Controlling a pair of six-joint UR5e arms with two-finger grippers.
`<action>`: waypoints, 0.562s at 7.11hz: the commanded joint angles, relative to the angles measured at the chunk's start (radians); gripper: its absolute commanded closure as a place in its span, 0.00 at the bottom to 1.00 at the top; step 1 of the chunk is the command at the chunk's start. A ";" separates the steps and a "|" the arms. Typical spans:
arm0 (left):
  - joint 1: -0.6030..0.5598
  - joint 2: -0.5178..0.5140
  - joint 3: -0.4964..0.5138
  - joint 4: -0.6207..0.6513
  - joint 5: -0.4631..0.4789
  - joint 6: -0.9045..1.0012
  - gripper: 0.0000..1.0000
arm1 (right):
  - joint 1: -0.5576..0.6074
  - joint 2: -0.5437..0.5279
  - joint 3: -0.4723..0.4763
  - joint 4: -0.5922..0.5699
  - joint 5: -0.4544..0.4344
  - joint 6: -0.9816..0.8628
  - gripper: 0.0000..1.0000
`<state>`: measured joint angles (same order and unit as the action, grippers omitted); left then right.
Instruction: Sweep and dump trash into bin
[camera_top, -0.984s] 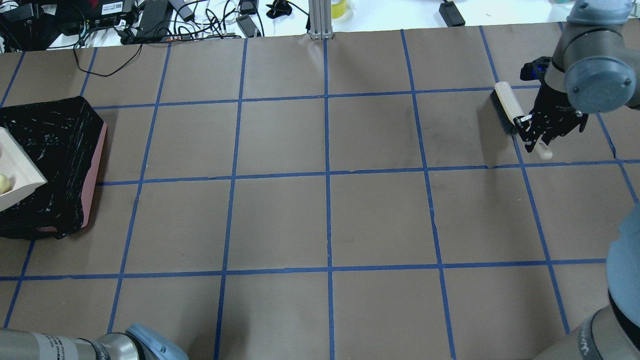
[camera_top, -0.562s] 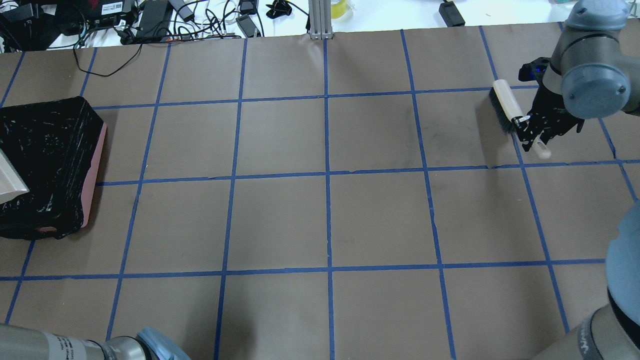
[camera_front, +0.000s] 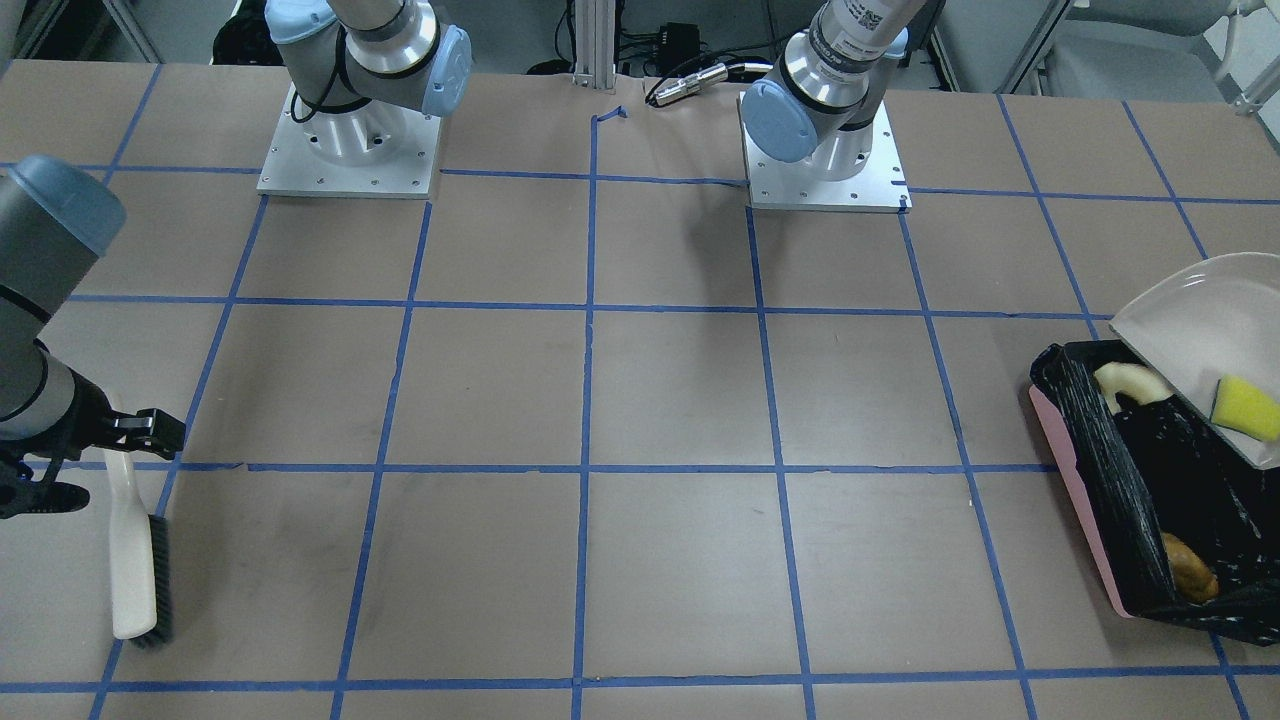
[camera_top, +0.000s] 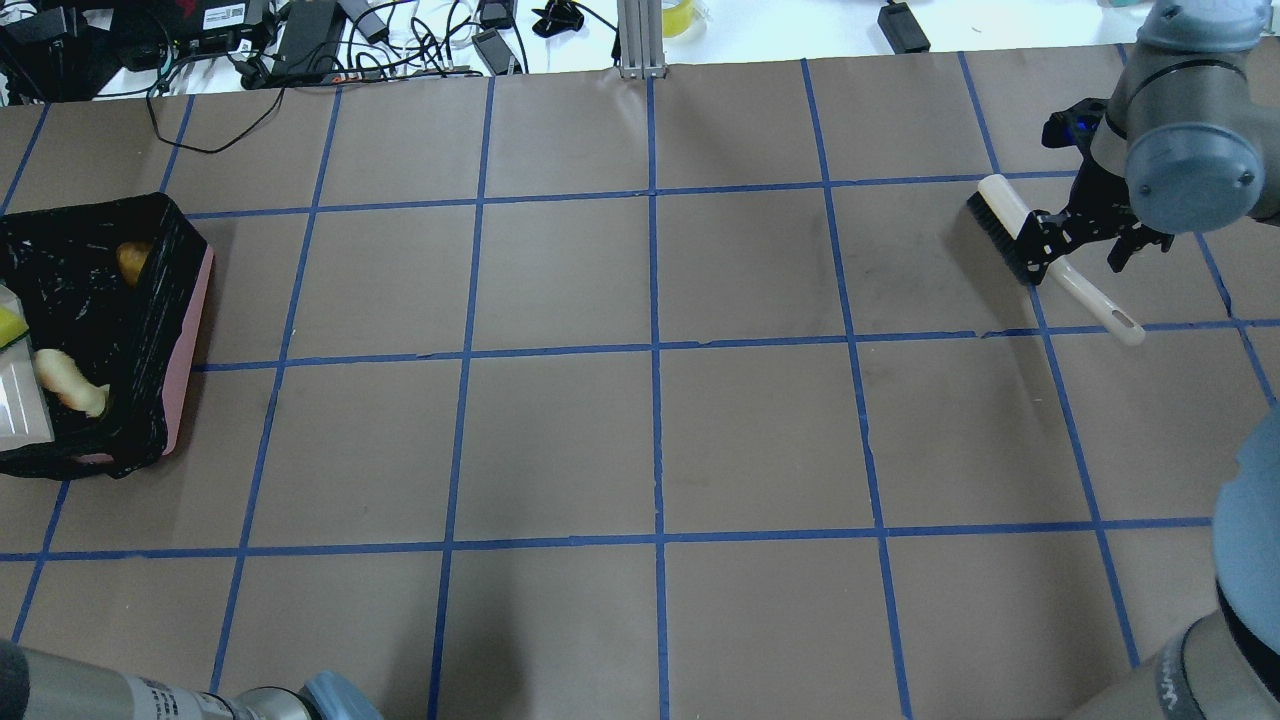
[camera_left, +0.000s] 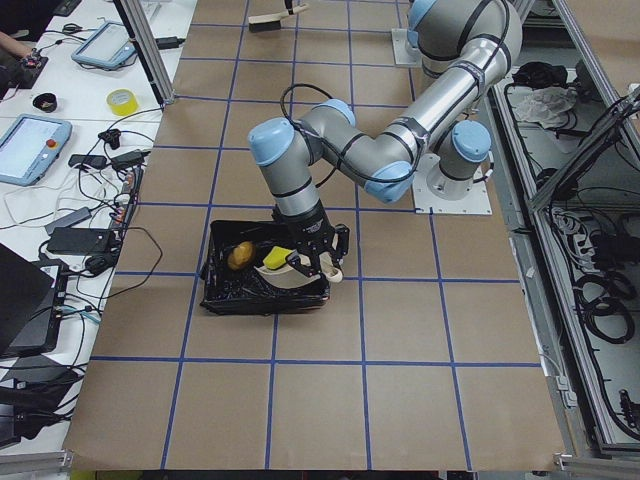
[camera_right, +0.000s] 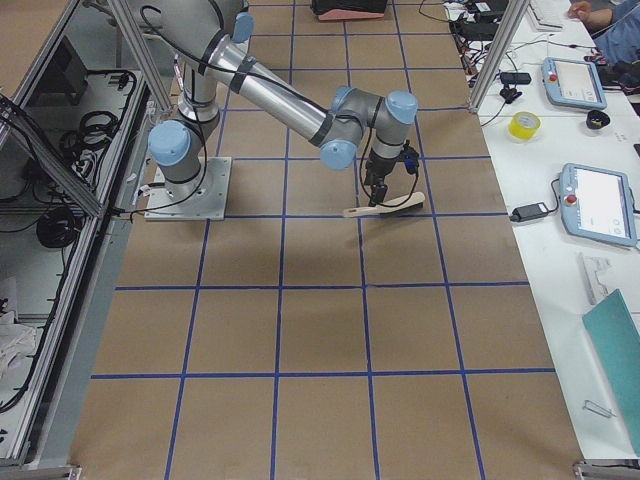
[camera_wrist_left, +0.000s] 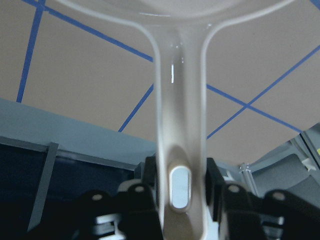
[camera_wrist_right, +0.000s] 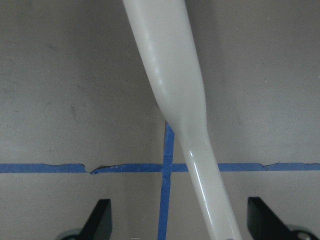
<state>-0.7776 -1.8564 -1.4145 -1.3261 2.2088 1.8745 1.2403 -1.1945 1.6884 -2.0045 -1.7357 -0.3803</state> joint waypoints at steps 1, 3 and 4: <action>-0.054 0.002 -0.001 0.047 0.083 0.020 1.00 | 0.002 -0.008 -0.027 -0.011 -0.004 0.000 0.00; -0.104 0.014 -0.004 0.100 0.162 0.028 1.00 | 0.007 -0.019 -0.051 -0.004 -0.002 0.000 0.00; -0.203 0.043 -0.029 0.154 0.274 0.026 1.00 | 0.017 -0.046 -0.062 0.001 0.007 0.000 0.00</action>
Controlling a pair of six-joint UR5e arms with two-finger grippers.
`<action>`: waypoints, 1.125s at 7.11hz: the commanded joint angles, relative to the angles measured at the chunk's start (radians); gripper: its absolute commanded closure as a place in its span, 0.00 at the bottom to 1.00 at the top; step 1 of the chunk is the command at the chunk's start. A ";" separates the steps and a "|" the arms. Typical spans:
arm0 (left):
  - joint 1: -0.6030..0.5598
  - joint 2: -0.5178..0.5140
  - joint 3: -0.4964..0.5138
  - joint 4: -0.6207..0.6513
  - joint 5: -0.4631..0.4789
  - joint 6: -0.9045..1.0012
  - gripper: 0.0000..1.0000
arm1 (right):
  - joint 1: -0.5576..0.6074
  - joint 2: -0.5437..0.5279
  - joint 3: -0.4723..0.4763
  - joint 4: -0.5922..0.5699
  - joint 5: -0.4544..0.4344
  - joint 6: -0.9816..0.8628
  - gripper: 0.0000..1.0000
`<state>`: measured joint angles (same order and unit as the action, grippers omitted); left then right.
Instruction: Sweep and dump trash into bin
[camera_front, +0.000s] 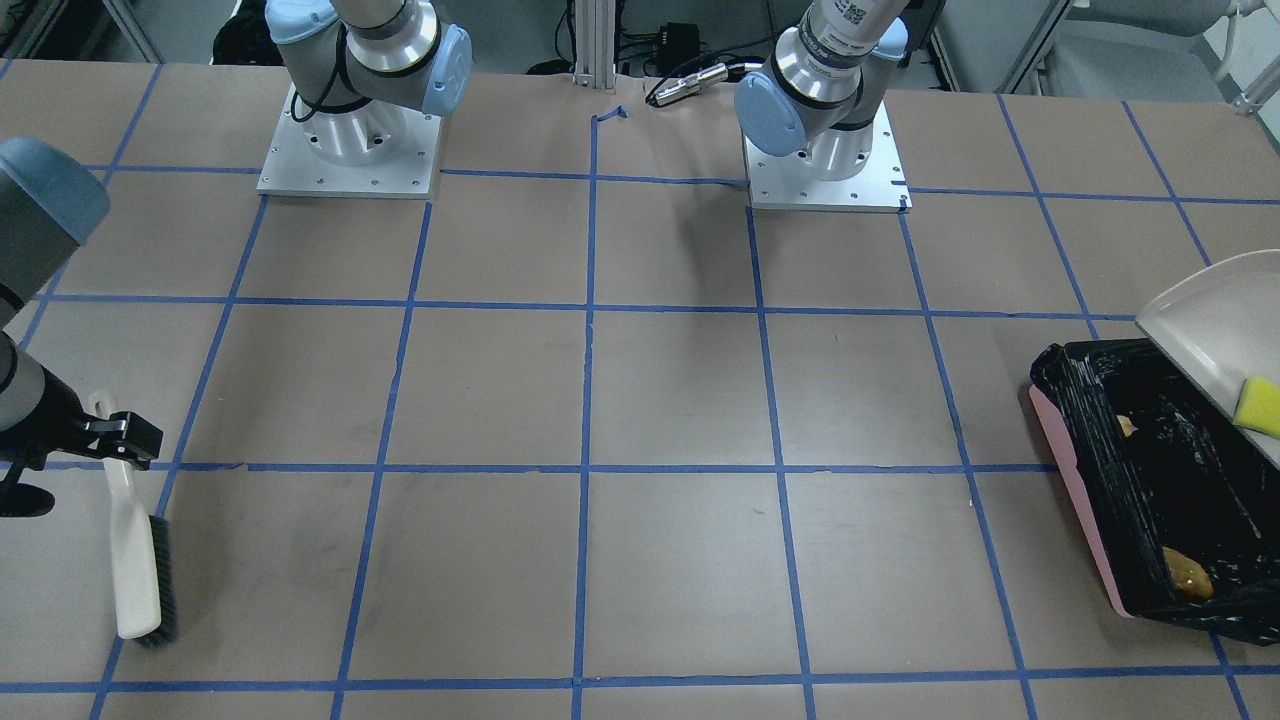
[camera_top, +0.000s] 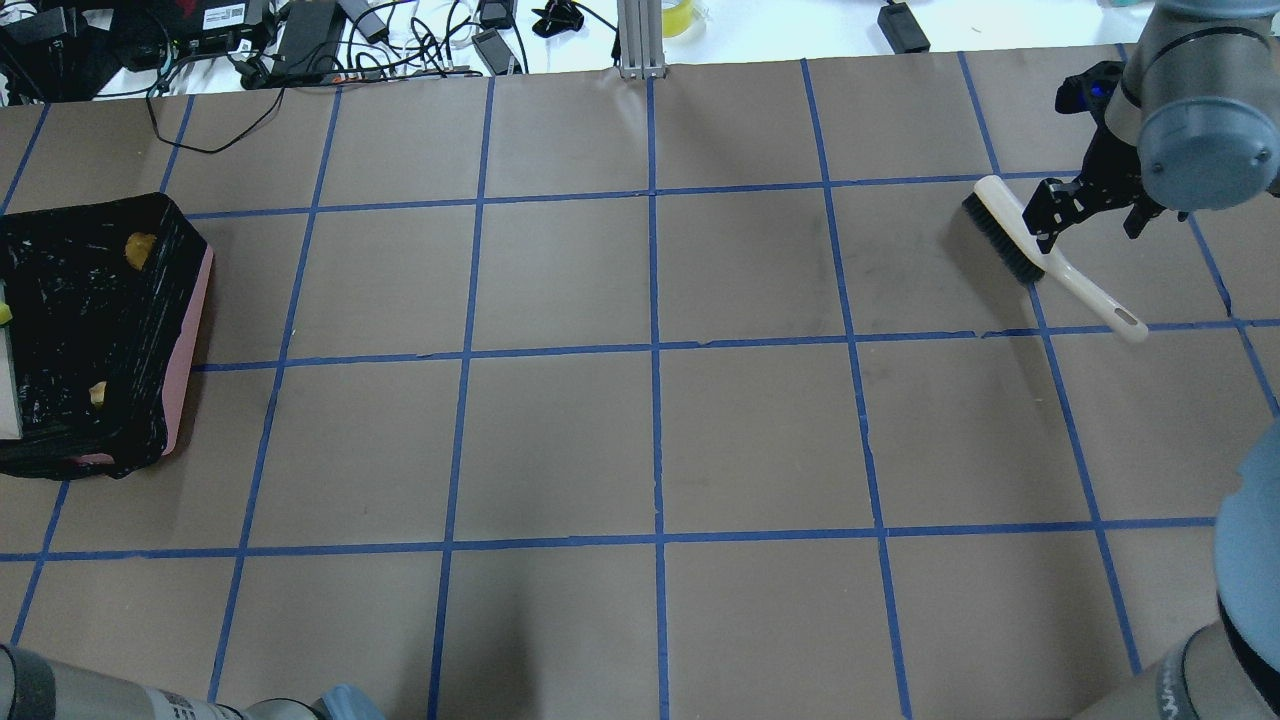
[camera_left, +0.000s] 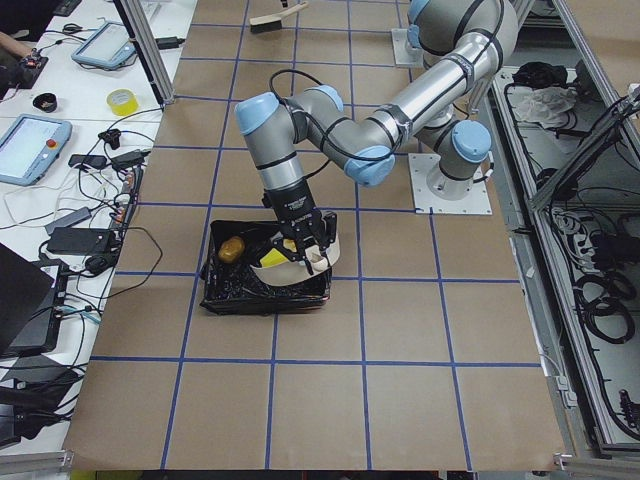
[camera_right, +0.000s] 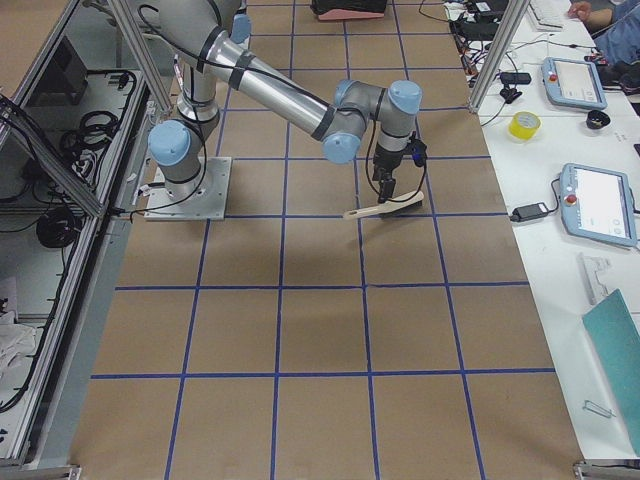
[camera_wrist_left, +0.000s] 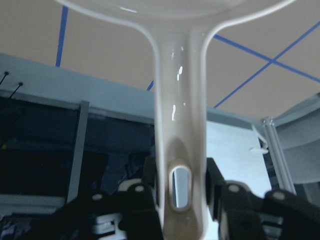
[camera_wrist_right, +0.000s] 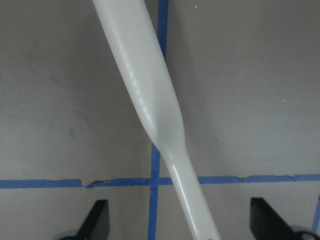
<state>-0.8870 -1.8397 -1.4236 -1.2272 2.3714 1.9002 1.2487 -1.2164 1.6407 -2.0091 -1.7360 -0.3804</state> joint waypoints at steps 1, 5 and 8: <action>-0.149 0.040 -0.078 0.146 0.161 0.002 1.00 | 0.024 -0.060 -0.018 0.038 0.009 0.001 0.00; -0.150 0.039 -0.187 0.340 0.184 0.008 1.00 | 0.187 -0.164 -0.070 0.162 0.018 0.073 0.00; -0.112 0.063 -0.190 0.368 0.002 0.159 1.00 | 0.271 -0.268 -0.071 0.291 0.020 0.200 0.00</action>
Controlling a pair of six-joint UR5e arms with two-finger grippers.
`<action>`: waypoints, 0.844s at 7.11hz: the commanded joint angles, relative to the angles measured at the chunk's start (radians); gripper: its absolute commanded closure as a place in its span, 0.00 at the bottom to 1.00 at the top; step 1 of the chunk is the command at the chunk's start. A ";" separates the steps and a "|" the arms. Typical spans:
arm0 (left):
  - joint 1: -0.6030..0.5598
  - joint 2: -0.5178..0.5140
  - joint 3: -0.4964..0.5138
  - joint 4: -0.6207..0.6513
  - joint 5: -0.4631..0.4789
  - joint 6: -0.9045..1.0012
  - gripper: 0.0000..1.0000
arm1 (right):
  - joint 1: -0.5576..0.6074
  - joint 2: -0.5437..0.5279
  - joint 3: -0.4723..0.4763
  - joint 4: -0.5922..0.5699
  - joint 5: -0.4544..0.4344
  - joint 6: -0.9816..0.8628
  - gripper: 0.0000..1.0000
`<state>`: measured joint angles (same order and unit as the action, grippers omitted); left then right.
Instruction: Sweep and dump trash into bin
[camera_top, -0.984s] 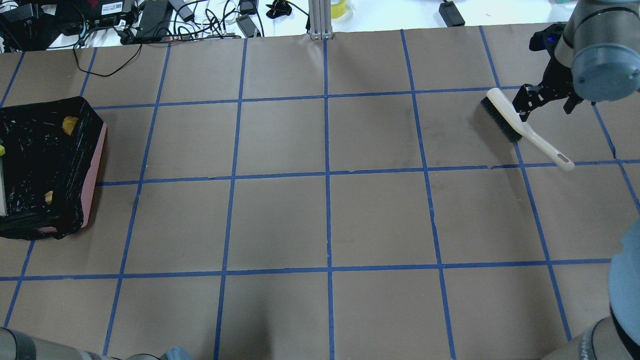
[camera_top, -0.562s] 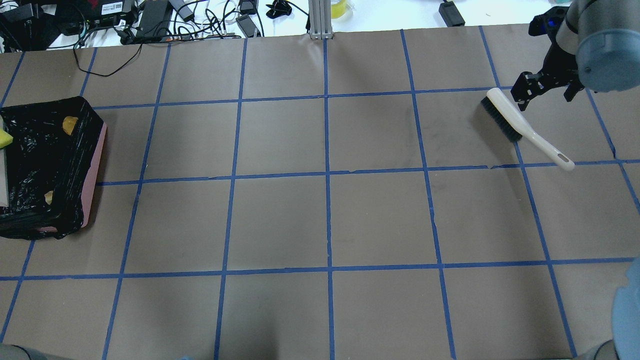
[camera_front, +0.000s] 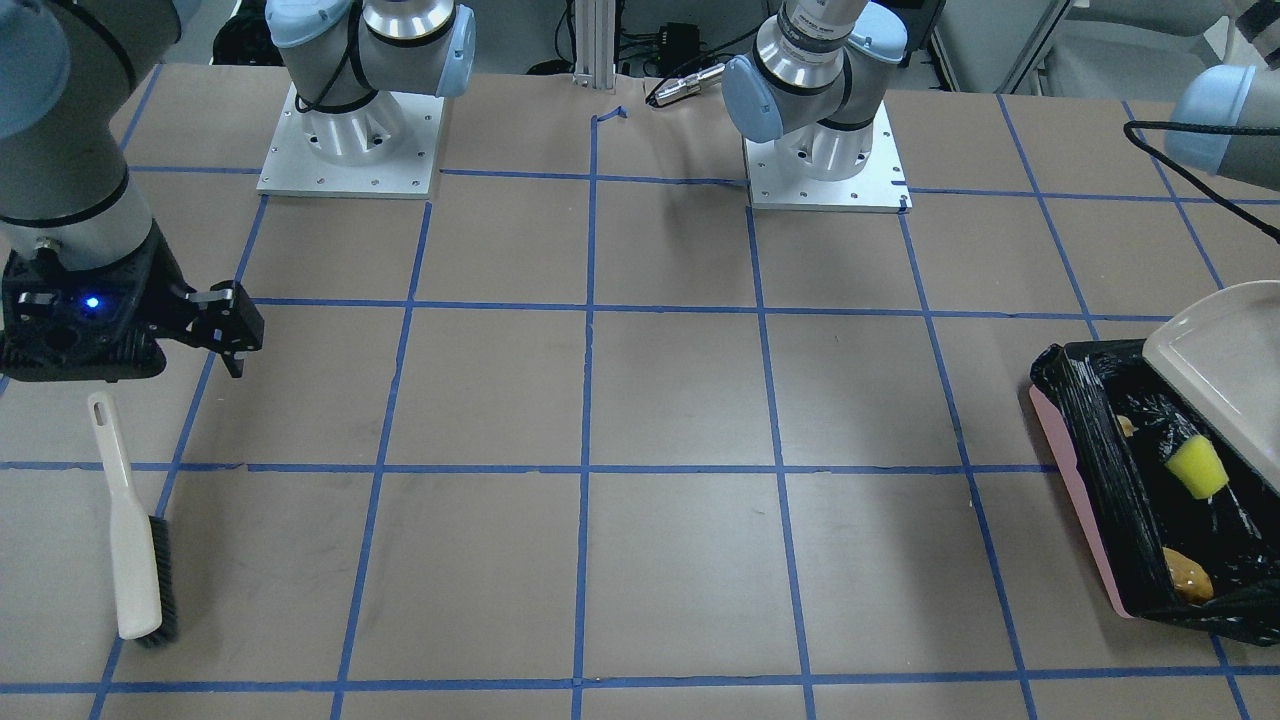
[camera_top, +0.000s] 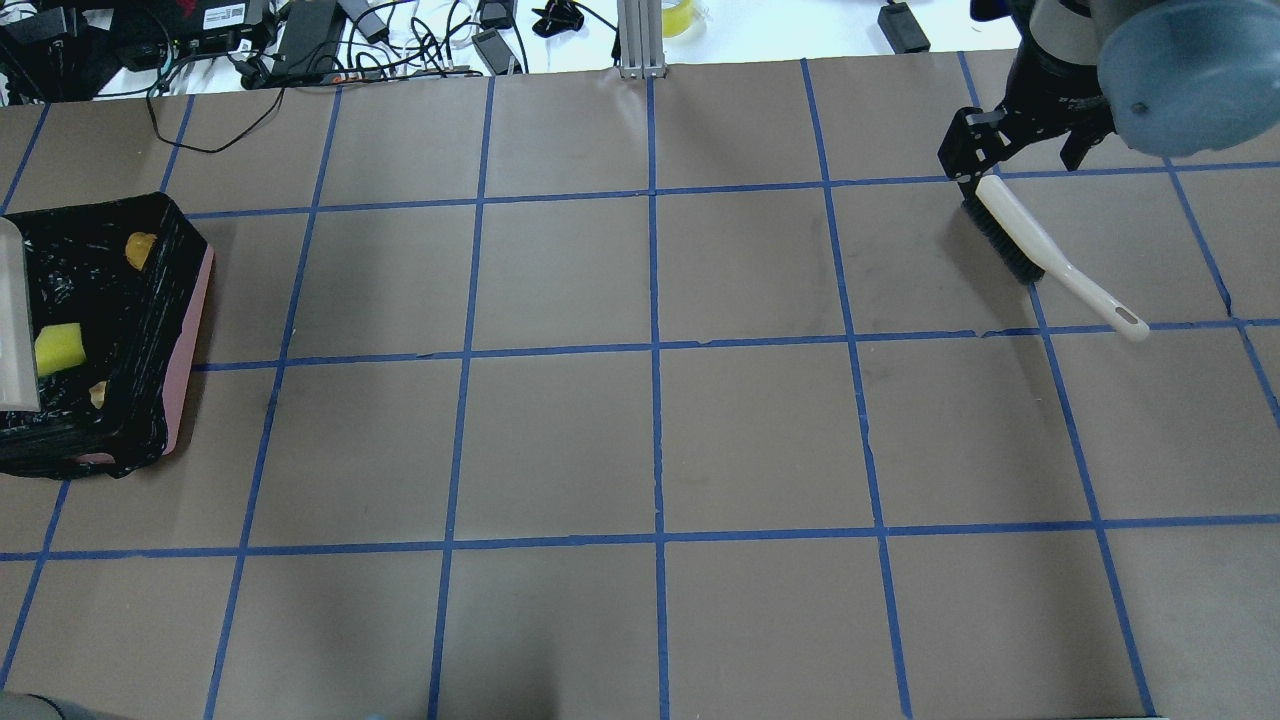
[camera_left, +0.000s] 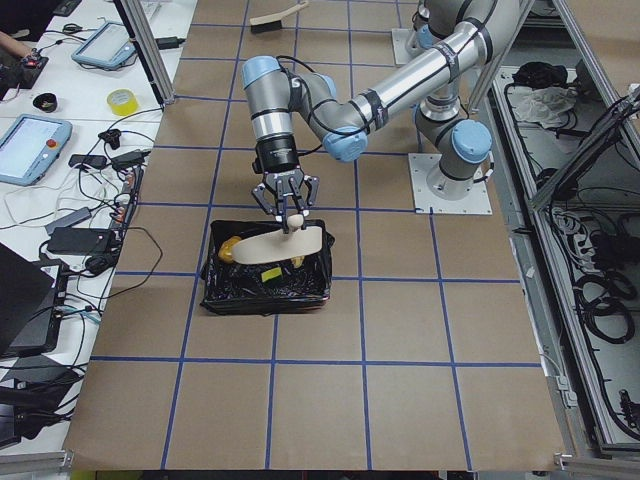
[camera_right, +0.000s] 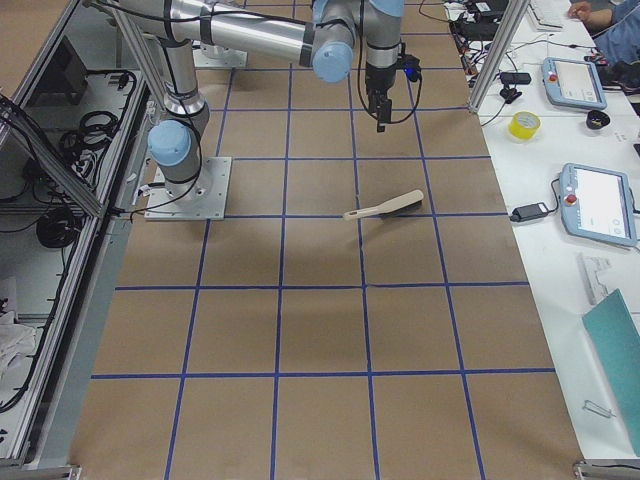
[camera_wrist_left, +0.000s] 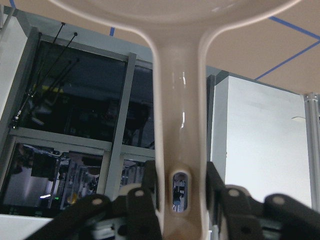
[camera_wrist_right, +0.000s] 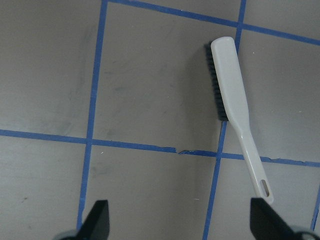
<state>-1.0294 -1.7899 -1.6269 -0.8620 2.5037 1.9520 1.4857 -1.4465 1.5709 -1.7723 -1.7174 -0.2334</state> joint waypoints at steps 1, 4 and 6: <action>0.099 0.035 0.044 -0.017 -0.334 0.222 1.00 | 0.077 -0.066 0.000 0.074 0.001 0.137 0.00; 0.129 0.046 0.085 -0.126 -0.683 0.225 1.00 | 0.150 -0.095 0.001 0.088 0.036 0.198 0.00; 0.089 0.017 0.116 -0.296 -0.956 0.142 1.00 | 0.150 -0.104 0.011 0.090 0.101 0.209 0.00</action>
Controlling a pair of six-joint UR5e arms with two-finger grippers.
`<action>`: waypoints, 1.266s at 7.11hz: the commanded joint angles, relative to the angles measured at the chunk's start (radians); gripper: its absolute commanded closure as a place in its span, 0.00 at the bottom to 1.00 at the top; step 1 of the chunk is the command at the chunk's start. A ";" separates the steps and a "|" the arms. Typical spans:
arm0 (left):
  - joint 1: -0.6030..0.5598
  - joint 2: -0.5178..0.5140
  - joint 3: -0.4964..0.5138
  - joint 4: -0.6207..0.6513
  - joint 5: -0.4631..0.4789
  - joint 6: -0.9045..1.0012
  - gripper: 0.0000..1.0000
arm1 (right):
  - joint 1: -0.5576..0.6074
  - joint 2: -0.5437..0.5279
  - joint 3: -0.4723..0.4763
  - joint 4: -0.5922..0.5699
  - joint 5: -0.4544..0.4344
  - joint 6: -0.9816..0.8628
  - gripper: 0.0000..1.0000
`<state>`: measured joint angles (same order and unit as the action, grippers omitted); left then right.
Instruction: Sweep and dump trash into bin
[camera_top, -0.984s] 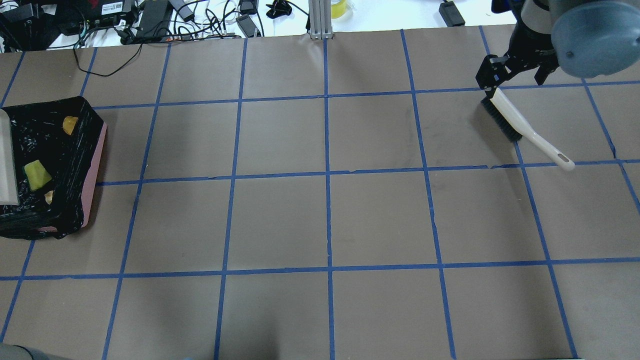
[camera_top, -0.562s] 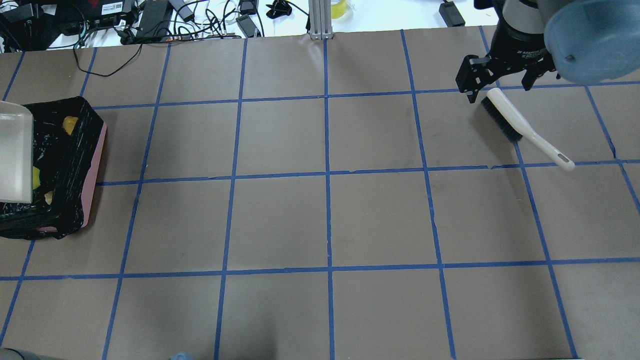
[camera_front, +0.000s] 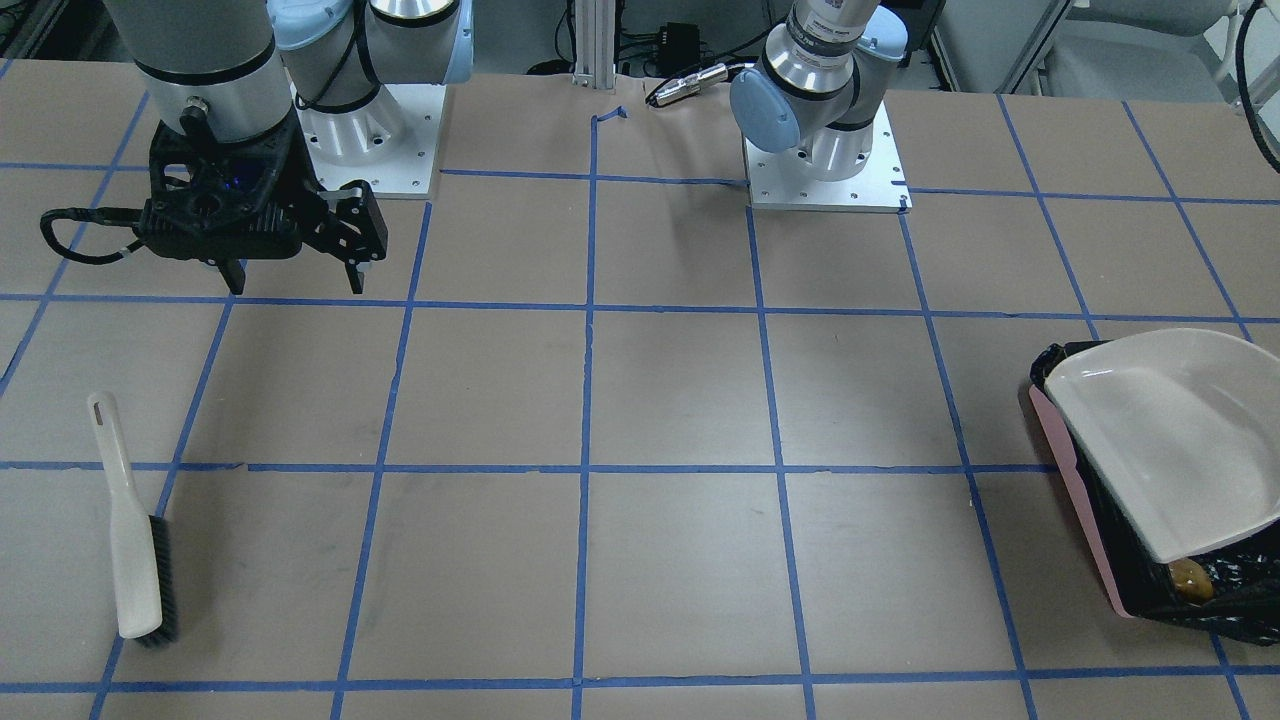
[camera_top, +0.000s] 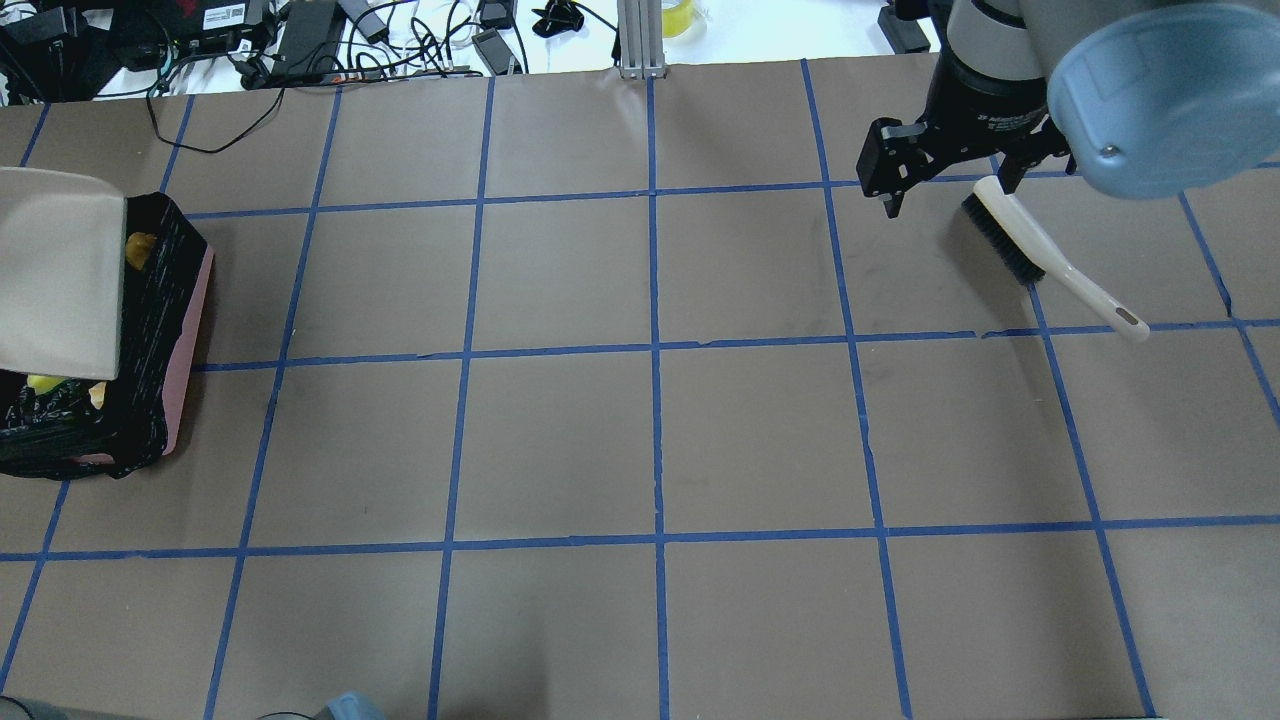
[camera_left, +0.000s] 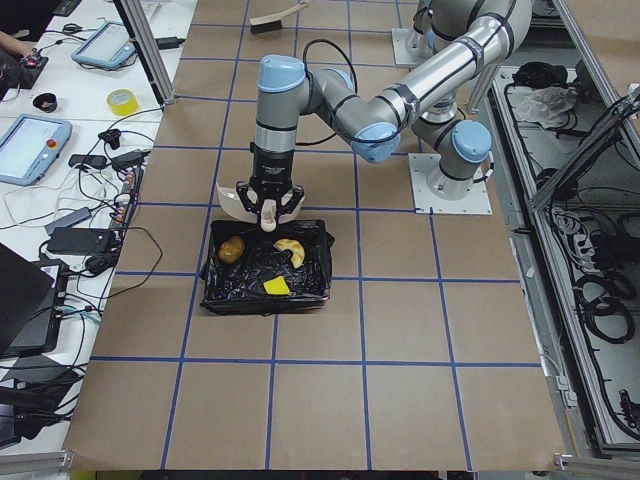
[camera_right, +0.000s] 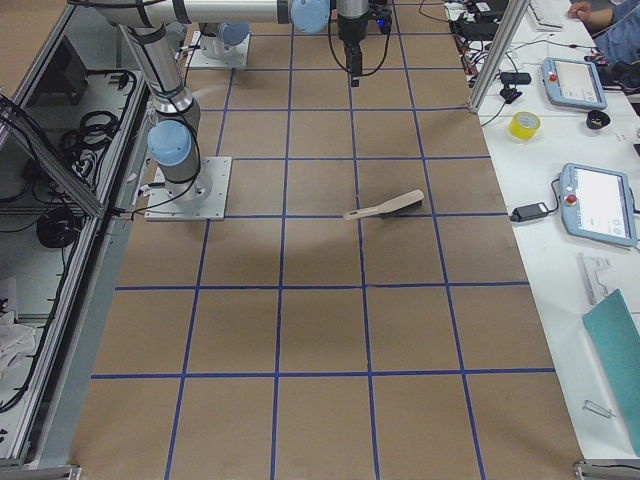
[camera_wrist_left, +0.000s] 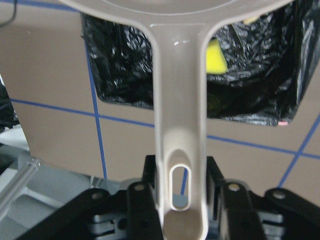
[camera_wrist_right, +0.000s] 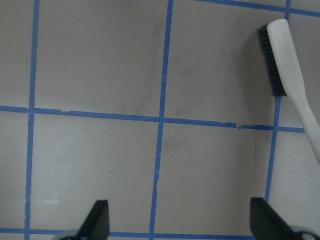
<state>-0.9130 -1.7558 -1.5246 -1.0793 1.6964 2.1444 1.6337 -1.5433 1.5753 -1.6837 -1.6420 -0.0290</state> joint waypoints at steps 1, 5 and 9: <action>-0.121 -0.037 0.012 -0.112 -0.214 -0.175 1.00 | 0.000 -0.008 0.006 0.002 0.022 0.004 0.00; -0.378 -0.223 0.011 -0.113 -0.169 -0.396 1.00 | -0.005 -0.008 0.006 0.002 0.014 0.003 0.00; -0.420 -0.300 0.012 -0.105 -0.090 -0.304 1.00 | -0.002 -0.008 0.005 0.001 0.021 0.003 0.00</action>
<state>-1.3252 -2.0416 -1.5148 -1.1875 1.6032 1.8413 1.6310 -1.5508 1.5813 -1.6822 -1.6247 -0.0261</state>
